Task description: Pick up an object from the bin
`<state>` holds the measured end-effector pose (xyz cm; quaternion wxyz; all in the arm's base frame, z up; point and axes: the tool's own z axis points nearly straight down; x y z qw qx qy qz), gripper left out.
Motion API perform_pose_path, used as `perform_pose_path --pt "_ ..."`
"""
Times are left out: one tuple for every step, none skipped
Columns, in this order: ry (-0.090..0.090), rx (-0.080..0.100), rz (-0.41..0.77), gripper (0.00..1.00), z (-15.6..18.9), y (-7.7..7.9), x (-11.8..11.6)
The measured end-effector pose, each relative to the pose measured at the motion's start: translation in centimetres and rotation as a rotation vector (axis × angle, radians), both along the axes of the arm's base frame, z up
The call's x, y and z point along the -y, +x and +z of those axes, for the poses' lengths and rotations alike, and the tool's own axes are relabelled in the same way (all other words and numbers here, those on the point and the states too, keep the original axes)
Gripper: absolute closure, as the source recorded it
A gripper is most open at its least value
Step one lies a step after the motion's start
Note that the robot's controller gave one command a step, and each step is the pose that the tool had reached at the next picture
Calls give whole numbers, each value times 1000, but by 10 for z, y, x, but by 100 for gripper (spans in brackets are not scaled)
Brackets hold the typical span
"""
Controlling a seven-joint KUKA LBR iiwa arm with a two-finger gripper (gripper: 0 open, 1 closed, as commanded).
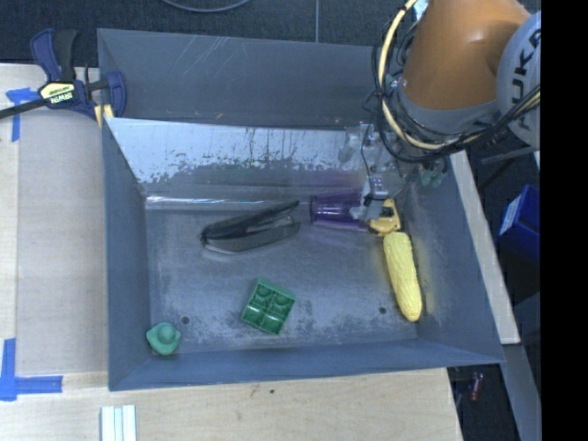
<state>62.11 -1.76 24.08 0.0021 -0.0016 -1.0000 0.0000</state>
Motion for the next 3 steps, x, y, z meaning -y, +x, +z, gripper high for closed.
perform_pose_path --pt "0 9 0 0 5 1 0" --pt "1 20 5 0 -133 -6 31" --pt "0 20 -44 0 -81 -5 41"
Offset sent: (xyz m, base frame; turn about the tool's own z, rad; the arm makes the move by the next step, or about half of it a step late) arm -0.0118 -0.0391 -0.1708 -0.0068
